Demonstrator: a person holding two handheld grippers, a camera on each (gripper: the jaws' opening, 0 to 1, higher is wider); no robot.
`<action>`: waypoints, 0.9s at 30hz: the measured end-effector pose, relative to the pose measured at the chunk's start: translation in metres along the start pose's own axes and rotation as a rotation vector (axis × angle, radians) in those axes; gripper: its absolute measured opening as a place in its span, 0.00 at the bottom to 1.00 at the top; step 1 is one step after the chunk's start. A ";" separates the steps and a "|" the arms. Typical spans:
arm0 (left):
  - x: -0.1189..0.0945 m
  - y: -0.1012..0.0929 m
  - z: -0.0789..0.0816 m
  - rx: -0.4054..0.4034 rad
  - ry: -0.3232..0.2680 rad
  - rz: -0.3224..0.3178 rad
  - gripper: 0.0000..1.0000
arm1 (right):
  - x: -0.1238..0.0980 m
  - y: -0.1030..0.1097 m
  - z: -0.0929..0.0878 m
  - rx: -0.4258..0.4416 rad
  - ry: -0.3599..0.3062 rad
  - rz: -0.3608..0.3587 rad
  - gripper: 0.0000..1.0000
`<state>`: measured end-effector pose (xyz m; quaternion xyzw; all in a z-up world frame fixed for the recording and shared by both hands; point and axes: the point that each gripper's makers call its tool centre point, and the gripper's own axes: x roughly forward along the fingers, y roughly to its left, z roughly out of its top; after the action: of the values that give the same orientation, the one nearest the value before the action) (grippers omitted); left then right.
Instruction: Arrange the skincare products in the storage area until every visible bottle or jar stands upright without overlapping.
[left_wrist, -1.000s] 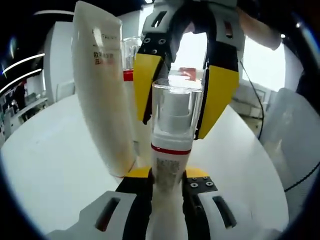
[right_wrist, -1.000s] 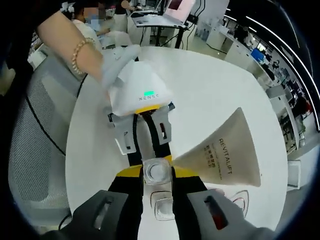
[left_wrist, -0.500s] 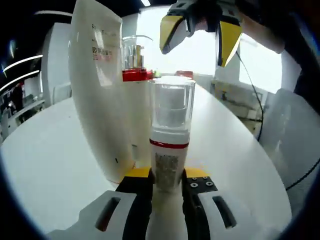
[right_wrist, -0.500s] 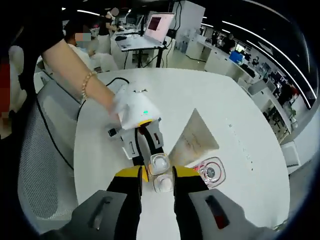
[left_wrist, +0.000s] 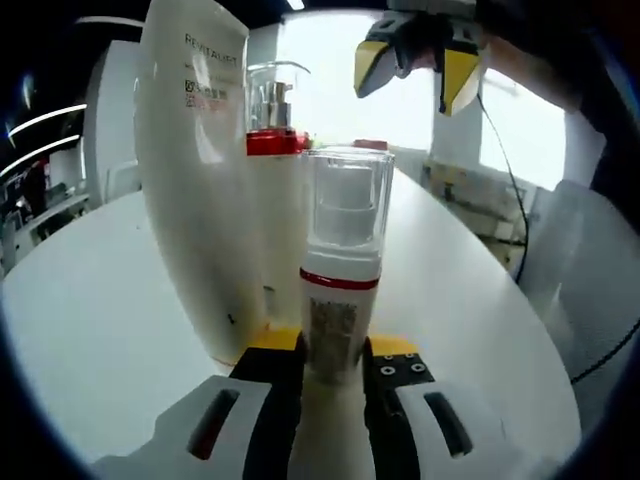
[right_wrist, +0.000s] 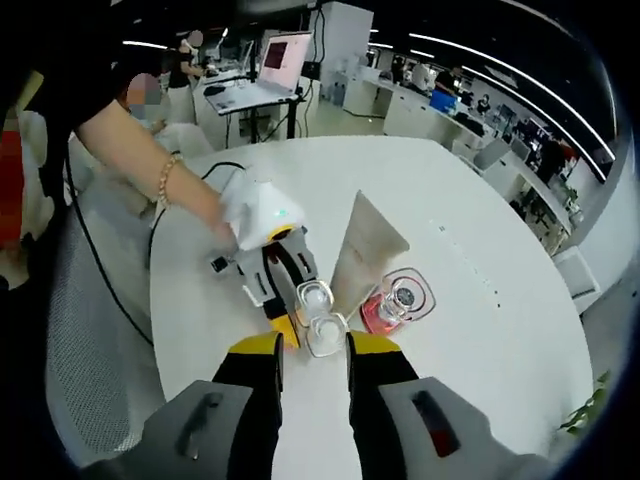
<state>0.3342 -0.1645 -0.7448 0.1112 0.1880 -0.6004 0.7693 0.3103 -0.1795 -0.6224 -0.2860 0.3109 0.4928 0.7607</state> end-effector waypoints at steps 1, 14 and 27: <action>-0.001 0.002 -0.003 0.002 0.002 0.001 0.23 | 0.000 0.000 0.000 0.006 -0.002 0.000 0.25; -0.021 0.013 -0.013 -0.036 0.005 0.053 0.24 | 0.001 0.001 -0.015 0.039 0.034 -0.014 0.26; -0.075 0.010 -0.007 -0.123 -0.001 0.173 0.38 | 0.011 0.016 -0.033 0.242 -0.030 -0.049 0.45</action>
<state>0.3270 -0.0927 -0.7202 0.0792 0.2139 -0.5191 0.8237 0.2932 -0.1922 -0.6543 -0.1921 0.3495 0.4372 0.8061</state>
